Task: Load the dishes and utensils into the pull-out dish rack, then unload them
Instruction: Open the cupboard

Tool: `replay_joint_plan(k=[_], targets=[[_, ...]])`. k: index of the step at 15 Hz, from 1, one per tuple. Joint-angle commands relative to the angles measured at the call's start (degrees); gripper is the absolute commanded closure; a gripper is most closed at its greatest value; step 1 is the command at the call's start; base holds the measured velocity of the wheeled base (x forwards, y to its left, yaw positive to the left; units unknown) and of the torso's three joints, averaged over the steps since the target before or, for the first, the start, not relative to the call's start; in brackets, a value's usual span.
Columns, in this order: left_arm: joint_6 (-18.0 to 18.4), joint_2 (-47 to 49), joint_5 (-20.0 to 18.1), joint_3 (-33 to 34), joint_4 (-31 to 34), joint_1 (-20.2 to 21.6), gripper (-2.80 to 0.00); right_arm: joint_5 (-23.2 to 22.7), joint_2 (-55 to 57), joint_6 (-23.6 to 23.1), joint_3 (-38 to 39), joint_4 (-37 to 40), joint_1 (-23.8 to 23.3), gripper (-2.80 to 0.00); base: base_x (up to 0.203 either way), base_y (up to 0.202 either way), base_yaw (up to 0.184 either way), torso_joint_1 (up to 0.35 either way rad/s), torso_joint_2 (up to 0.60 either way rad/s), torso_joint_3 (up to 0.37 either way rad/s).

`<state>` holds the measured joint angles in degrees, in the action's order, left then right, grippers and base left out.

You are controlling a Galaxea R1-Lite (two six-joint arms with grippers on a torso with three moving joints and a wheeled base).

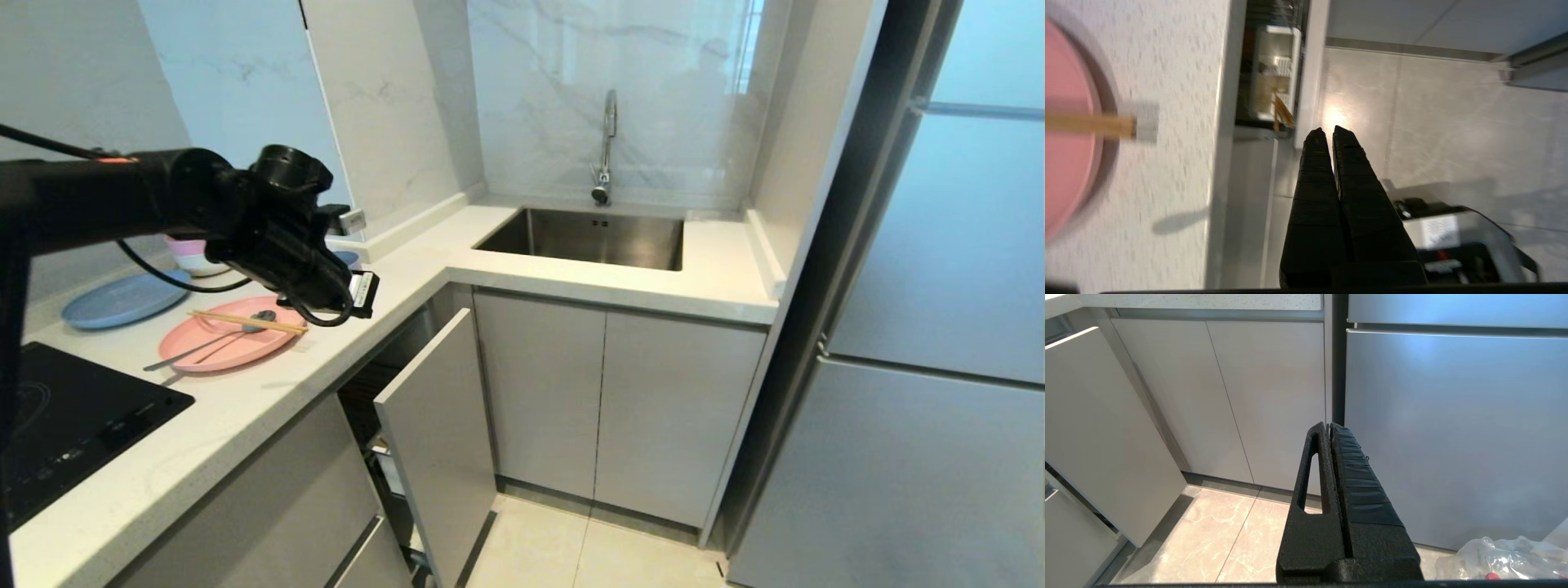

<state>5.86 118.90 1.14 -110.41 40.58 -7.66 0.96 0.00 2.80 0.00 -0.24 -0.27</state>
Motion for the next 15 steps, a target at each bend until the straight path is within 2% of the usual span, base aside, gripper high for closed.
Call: replay_joint_plan(k=[1,3,4,10,13,15], targets=[[1.5,7.0,1.2,-1.0,-3.0,-0.1,0.0,0.0,0.1,0.0,0.0,0.0,0.0,0.0,0.0,0.0,0.0,0.0,0.0,0.0],[4.8,9.9,2.1,-1.2,-6.8,0.0,0.0,0.0,0.1,0.0,0.0,0.0,0.0,0.0,0.0,0.0,0.0,0.0,0.0,0.0],[5.4,11.1,2.2,-1.2,-8.1,0.0,-2.8,0.0,0.1,0.0,0.0,0.0,0.0,0.0,0.0,0.0,0.0,0.0,0.0,0.0],[5.9,16.3,1.9,-1.2,-12.7,0.0,-2.8,0.0,0.1,0.0,0.0,0.0,0.0,0.0,0.0,0.0,0.0,0.0,0.0,0.0],[5.8,17.9,-0.9,-1.3,-13.6,-0.1,-2.8,0.0,0.1,0.0,0.0,0.0,0.0,0.0,0.0,0.0,0.0,0.0,0.0,0.0],[5.7,19.0,-1.3,-1.2,-13.5,-0.1,-2.8,0.0,0.1,0.0,0.0,0.0,0.0,0.0,0.0,0.0,0.0,0.0,0.0,0.0]])
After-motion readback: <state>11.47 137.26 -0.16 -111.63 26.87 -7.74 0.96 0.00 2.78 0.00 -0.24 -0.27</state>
